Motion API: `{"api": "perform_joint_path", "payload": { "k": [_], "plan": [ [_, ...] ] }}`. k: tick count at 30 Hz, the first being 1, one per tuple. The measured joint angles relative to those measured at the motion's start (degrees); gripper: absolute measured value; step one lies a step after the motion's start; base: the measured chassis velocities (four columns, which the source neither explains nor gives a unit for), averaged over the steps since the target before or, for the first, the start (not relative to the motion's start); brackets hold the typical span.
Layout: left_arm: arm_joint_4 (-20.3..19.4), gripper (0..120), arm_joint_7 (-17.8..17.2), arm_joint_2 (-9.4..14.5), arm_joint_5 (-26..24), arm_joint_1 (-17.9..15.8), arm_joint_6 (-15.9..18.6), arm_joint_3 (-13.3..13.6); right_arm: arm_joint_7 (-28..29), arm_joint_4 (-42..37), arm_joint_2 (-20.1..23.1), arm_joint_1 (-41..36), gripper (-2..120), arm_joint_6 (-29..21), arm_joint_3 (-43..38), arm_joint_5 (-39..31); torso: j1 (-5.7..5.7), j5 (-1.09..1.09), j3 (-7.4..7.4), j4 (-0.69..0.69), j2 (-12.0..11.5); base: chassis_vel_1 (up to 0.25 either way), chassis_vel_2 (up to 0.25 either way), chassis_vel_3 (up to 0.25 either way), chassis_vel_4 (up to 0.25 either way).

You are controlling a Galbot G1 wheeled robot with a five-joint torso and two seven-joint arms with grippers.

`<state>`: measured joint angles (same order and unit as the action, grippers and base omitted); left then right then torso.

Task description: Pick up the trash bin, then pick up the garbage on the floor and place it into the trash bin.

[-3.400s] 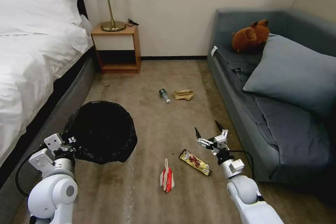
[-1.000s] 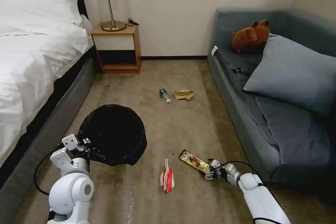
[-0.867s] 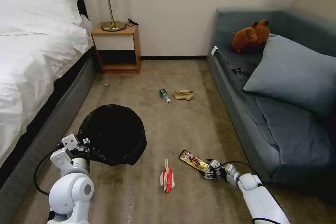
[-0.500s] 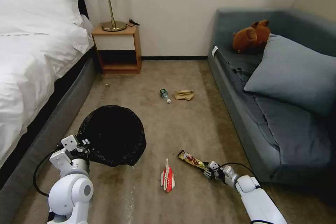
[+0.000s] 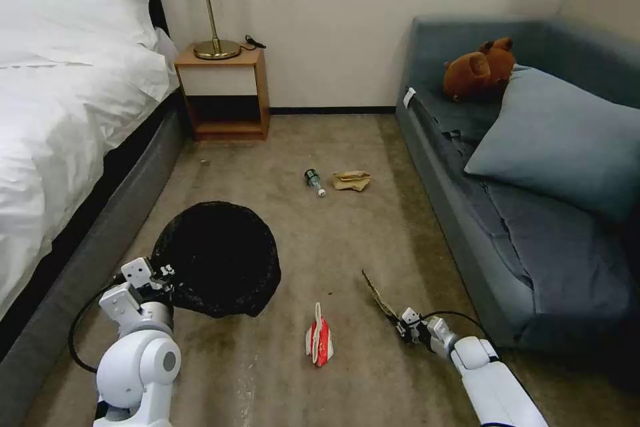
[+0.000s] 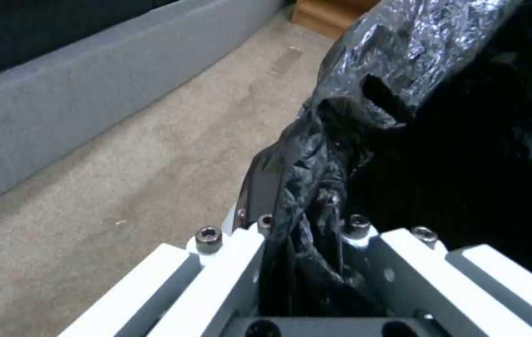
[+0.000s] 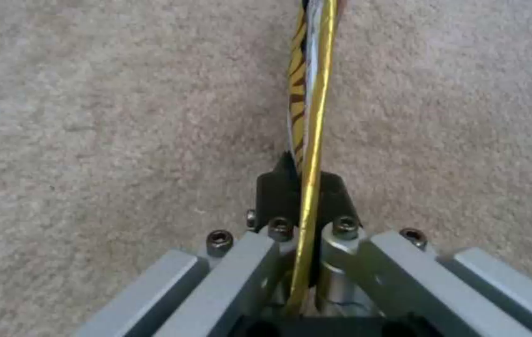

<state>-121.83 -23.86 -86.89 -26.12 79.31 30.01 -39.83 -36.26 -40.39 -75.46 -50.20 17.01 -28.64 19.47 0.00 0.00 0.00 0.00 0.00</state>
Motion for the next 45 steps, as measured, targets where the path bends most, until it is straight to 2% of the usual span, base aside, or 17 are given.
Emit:
{"api": "perform_joint_path", "payload": {
  "k": [6, 15, 29, 30, 33, 36, 37, 41, 43, 45],
  "plan": [
    [0.03, 2, 0.0, -0.03, 0.04, -0.2, 0.0, 0.12, 0.83, -0.84, 0.12, -0.23, 0, -0.04, 0.04, -0.69, 0.0, -0.01, 0.0, -0.01, 0.0, 0.0, 0.0, 0.0, 0.0],
    [-0.36, 2, 0.02, -0.07, -0.02, -0.1, 0.0, 0.39, 3.21, -6.64, 0.48, -1.95, 0, 1.65, 1.79, -4.0, 0.0, 0.0, 0.0, 0.0, 0.0, 0.0, 0.0, 0.0, 0.0],
    [-0.88, 2, 0.13, -0.16, -0.32, 0.47, -0.37, -0.44, 12.75, -12.41, 0.63, -2.87, 0, 6.38, 4.9, -7.33, 0.0, 0.0, 0.0, 0.0, 0.0, 0.0, 0.0, 0.0, 0.0],
    [-0.71, 2, 0.13, -0.25, -0.32, 0.47, -0.57, -0.41, 14.95, -14.4, 0.62, -2.88, 0, 7.45, 6.08, -8.63, 0.0, 0.0, 0.0, 0.0, 0.0, 0.0, 0.0, 0.0, 0.0],
    [-0.62, 2, 0.13, -0.33, -0.32, 0.47, -0.63, -0.31, 16.2, -16.02, 0.74, -2.92, 0, 7.75, 7.0, -9.67, 0.0, 0.0, 0.0, 0.0, 0.0, 0.0, 0.0, 0.0, 0.0],
    [0.09, 2, 0.14, -0.39, -0.33, 0.14, -0.83, -0.18, 19.56, -23.28, 1.71, -3.27, 0, 7.77, 10.87, -12.65, 0.0, -0.01, 0.01, 0.0, 0.0, 0.0, 0.0, 0.0, 0.0],
    [0.09, 2, 0.14, -0.39, -0.33, 0.14, -0.83, -0.18, 19.56, -23.28, 1.71, -3.27, 0, 7.77, 10.87, -12.65, 0.0, -0.01, 0.01, 0.0, 0.0, 0.0, 0.0, 0.0, 0.0],
    [1.56, 2, 0.14, -0.42, -0.39, -0.47, -1.06, -0.34, 21.71, -31.17, 3.31, -3.84, 0, 6.06, 14.71, -14.87, 0.0, 0.0, 0.0, 0.0, 0.0, 0.0, 0.0, 0.0, 0.0],
    [2.4, 2, 0.14, -0.43, -0.4, -0.76, -1.17, -0.37, 23.13, -37.17, 5.54, -4.04, 0, 4.31, 17.85, -16.15, 0.0, 0.0, 0.0, 0.01, 0.0, 0.0, 0.0, 0.0, 0.0],
    [2.69, 2, 0.14, -0.43, -0.41, -0.88, -1.22, -0.36, 23.72, -39.06, 6.82, -3.98, 0, 3.68, 19.06, -16.62, 0.0, 0.0, 0.0, 0.01, 0.0, 0.0, 0.0, 0.0, 0.0]
  ]
}}
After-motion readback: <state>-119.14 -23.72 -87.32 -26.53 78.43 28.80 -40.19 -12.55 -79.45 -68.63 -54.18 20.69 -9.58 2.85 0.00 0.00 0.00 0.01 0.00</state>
